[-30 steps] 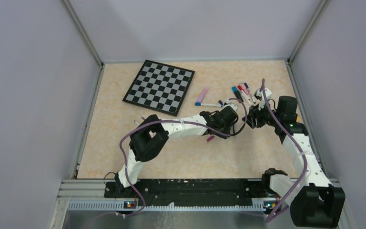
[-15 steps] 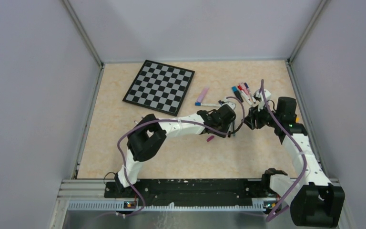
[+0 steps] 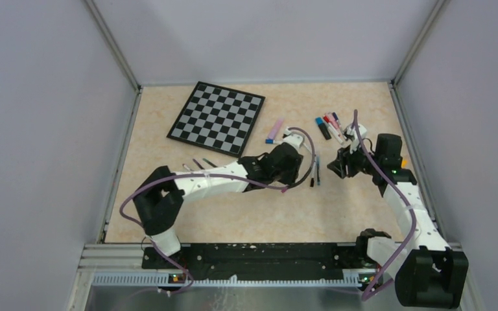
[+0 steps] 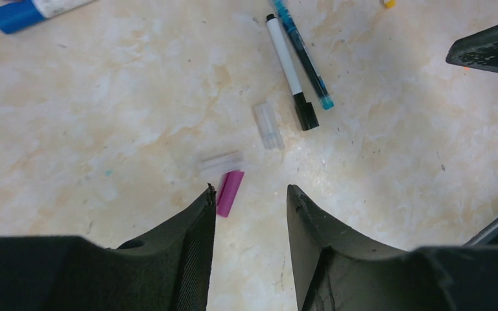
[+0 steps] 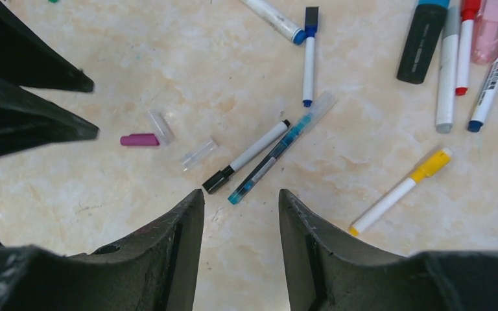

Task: Open the pen caps
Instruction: Place the pen cap at the center of the board, then pick up the pen from the center of the board.

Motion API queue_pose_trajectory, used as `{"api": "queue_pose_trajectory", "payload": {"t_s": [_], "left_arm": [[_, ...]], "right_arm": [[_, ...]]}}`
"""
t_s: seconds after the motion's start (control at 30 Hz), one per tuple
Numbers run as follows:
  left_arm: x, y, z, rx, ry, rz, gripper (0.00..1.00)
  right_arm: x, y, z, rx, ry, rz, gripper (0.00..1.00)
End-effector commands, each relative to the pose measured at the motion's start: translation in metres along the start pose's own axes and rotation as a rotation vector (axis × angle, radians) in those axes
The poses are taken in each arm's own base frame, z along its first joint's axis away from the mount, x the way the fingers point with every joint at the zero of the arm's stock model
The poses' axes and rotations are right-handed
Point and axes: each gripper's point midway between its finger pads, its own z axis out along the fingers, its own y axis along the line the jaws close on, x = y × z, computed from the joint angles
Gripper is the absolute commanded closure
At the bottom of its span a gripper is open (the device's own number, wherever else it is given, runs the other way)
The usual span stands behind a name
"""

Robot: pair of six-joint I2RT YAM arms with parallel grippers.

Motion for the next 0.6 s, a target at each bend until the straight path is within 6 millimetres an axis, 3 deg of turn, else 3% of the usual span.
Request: {"api": "queue_pose_trajectory", "payload": {"t_s": [0.0,0.13,0.2,0.23,0.33,0.57], "left_arm": [[-0.047,0.009,-0.044,0.006,-0.231,-0.009,0.49],[-0.056,0.028,-0.080,-0.018,-0.347,-0.030,0.26],[-0.050,0.044,-0.094,-0.060,-0.377,-0.048,0.04],[-0.054,0.050,-0.102,-0.070,-0.420,-0.078,0.02],[-0.038,0.073,-0.118,-0.104,-0.452,-0.140,0.01],[-0.008,0.093,-0.156,-0.034,-0.528,-0.225,0.01]], "right_arm": [[-0.001,0.006,0.003,-0.056,-0.041,-0.048,0.55],[0.010,0.017,0.005,-0.123,-0.044,-0.080,0.53],[0.015,0.020,0.007,-0.142,-0.038,-0.091,0.50],[0.017,0.020,0.007,-0.146,-0.032,-0.090,0.49],[0.023,0.018,0.009,-0.142,-0.004,-0.078,0.46],[0.031,0.000,0.020,-0.085,0.131,-0.022,0.44]]}}
